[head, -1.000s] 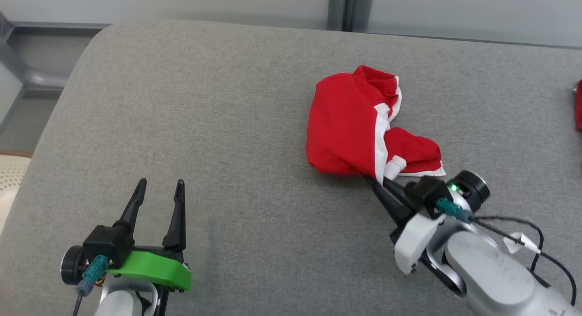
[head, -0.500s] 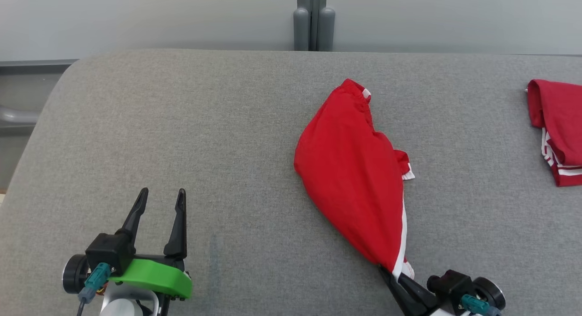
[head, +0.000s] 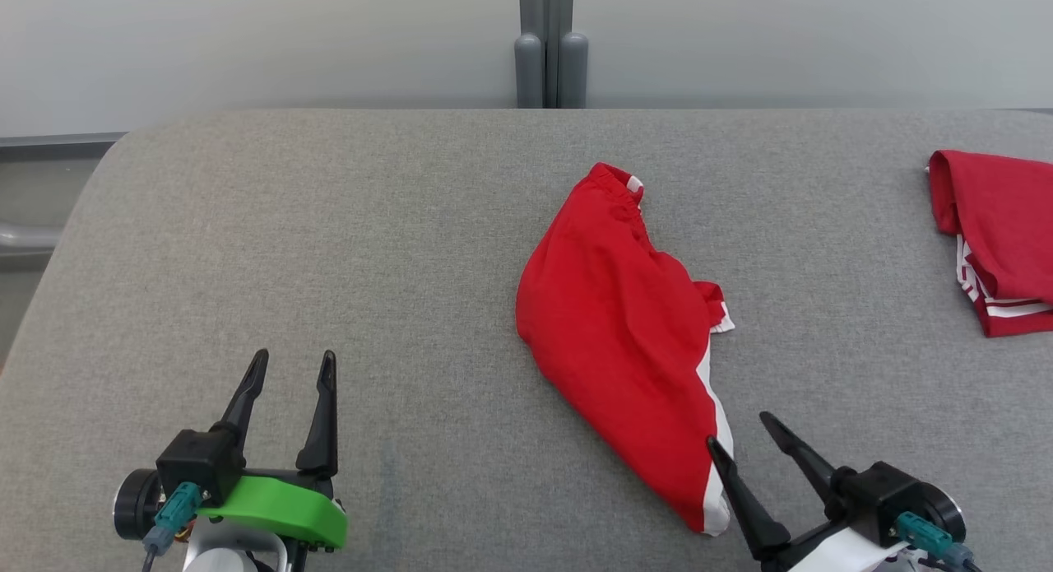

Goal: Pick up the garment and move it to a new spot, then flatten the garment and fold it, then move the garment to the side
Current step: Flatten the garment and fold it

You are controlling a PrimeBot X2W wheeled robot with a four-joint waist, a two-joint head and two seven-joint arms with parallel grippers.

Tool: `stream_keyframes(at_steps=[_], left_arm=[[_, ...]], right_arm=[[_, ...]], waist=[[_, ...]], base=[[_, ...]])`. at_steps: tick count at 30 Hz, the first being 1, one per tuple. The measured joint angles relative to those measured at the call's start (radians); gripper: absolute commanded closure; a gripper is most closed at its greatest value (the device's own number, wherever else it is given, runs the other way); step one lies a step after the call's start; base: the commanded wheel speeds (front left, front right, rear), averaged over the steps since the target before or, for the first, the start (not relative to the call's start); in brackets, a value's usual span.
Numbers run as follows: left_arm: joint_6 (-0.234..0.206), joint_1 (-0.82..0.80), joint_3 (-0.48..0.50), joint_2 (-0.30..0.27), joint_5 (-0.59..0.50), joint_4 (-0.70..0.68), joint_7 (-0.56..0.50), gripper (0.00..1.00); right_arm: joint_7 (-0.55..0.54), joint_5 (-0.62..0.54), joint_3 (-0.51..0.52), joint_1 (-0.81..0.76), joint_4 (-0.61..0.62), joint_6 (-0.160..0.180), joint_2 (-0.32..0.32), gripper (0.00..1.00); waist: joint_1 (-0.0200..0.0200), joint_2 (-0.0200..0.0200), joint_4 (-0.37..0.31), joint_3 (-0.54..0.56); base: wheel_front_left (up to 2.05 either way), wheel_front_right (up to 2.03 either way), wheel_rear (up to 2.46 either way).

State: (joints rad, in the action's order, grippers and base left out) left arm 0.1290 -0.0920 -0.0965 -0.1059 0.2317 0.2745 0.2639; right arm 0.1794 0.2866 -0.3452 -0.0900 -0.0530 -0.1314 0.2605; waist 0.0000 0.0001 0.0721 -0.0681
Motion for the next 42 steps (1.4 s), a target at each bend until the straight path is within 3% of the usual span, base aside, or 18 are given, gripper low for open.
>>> stream_keyframes(at_steps=[9, 18, 28, 39, 41, 42], left_arm=[[0.000, 0.011, 0.004, 0.000, 0.000, -0.001, 0.000, 0.00], [0.000, 0.011, 0.003, 0.000, -0.006, -0.003, 0.000, 0.00], [0.000, -0.014, -0.018, -0.001, -0.007, -0.005, 0.000, 0.00], [0.000, -0.037, -0.028, 0.001, -0.004, -0.002, 0.000, 0.00], [0.000, -0.039, -0.028, 0.002, -0.004, -0.001, 0.000, 0.00], [0.000, -0.040, -0.028, 0.002, -0.004, -0.001, 0.000, 0.00]], right_arm=[[0.017, 0.003, 0.116, -0.008, 0.025, 0.000, -0.032, 0.00], [0.006, 0.004, 0.109, 0.140, -0.053, 0.000, -0.012, 0.00], [-0.014, 0.003, 0.040, 0.395, -0.294, 0.000, 0.011, 0.00], [0.000, 0.035, -0.007, 0.488, -0.586, 0.000, -0.022, 0.00], [0.004, 0.054, -0.028, 0.500, -0.628, 0.000, -0.029, 0.51], [0.008, 0.062, -0.035, 0.505, -0.643, 0.000, -0.030, 0.98]], waist=[[0.0000, 0.0000, 0.001, 0.019], [0.0000, 0.0000, 0.006, 0.018], [0.0000, 0.0000, 0.056, -0.019], [0.0000, 0.0000, 0.114, -0.077], [0.0000, 0.0000, 0.120, -0.085], [0.0000, 0.0000, 0.122, -0.087]], base=[[0.00, 0.00, 0.00], [0.00, 0.00, 0.00], [0.00, 0.00, 0.00], [0.00, 0.00, 0.00], [0.00, 0.00, 0.00], [0.00, 0.00, 0.00]])
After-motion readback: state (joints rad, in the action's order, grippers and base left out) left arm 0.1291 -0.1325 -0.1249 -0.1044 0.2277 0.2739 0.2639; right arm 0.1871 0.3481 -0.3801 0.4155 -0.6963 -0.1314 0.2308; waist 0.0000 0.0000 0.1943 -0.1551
